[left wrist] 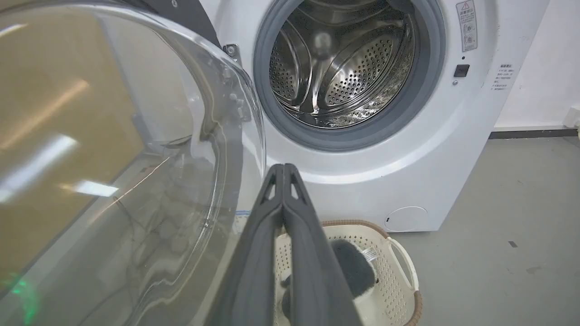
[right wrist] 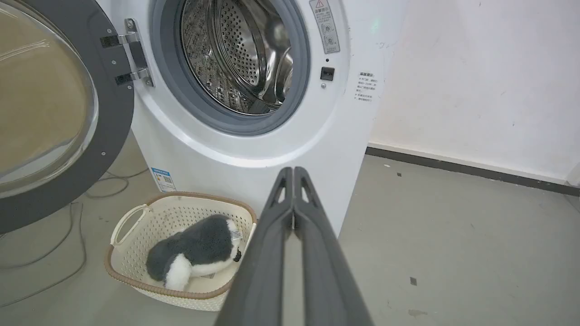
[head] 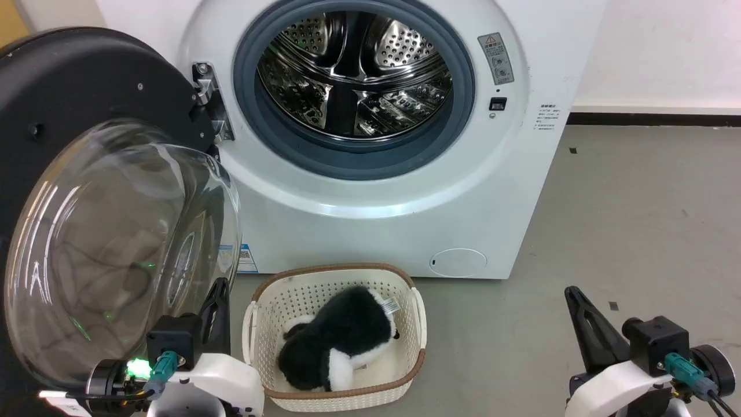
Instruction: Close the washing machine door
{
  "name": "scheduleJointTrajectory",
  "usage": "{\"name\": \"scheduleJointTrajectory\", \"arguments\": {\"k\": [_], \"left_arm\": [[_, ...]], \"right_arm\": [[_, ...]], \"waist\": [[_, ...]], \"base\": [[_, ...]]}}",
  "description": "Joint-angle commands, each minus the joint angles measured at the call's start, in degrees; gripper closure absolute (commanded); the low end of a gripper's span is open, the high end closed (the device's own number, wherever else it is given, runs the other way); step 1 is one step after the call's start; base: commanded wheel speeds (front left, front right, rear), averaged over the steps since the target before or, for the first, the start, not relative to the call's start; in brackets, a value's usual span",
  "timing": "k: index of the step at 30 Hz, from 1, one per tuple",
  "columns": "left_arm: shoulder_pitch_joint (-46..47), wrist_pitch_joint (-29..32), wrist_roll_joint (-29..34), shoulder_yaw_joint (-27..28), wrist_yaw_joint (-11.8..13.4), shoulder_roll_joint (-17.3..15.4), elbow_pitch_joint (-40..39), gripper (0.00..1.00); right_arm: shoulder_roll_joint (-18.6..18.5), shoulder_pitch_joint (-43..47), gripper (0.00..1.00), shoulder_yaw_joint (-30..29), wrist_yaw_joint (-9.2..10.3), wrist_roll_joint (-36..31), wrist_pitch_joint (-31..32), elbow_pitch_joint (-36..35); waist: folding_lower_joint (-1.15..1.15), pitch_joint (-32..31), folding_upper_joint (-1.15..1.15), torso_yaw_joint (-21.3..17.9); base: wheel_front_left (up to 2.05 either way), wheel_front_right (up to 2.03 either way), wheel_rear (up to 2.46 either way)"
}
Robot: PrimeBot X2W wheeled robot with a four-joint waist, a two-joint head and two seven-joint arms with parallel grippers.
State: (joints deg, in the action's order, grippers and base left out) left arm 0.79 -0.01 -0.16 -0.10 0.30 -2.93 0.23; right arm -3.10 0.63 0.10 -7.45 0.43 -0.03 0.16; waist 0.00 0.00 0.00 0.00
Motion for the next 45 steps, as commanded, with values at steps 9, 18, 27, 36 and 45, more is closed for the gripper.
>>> {"name": "scheduleJointTrajectory", "arguments": {"k": [9, 18, 27, 36, 45], "left_arm": [[-0.8, 0.0, 0.2, 0.1, -0.3, 0.1, -0.2, 1.0], [-0.8, 0.0, 0.2, 0.1, -0.3, 0.1, -0.2, 1.0], [0.0, -0.3, 0.0, -0.1, 0.3, 0.0, 0.1, 0.0], [0.2, -1.4, 0.0, -0.7, 1.7, -0.1, 0.0, 0.69], [0.8, -2.4, 0.3, -1.2, 3.4, -0.6, -1.6, 1.0]], "right_arm": [[0.2, -0.6, 1.0, -0.1, -0.03, -0.4, 0.0, -0.2], [0.2, -0.6, 1.0, -0.1, -0.03, -0.4, 0.0, -0.2], [0.0, 0.0, 0.0, -0.1, 0.0, 0.2, -0.3, 0.1], [0.0, -0.1, 0.0, -0.6, 0.0, 1.3, -1.3, -0.1], [0.0, -0.3, 0.0, -1.1, -0.01, 2.3, -2.4, -0.2]], "waist": [[0.0, 0.0, 0.0, 0.0], [0.0, 0.0, 0.0, 0.0], [0.0, 0.0, 0.0, 0.0], [0.0, 0.1, 0.0, 0.1], [0.0, 0.3, 0.0, 0.5]], "base": [[0.0, 0.0, 0.0], [0.0, 0.0, 0.0], [0.0, 0.0, 0.0], [0.0, 0.0, 0.0], [0.0, 0.0, 0.0]]}}
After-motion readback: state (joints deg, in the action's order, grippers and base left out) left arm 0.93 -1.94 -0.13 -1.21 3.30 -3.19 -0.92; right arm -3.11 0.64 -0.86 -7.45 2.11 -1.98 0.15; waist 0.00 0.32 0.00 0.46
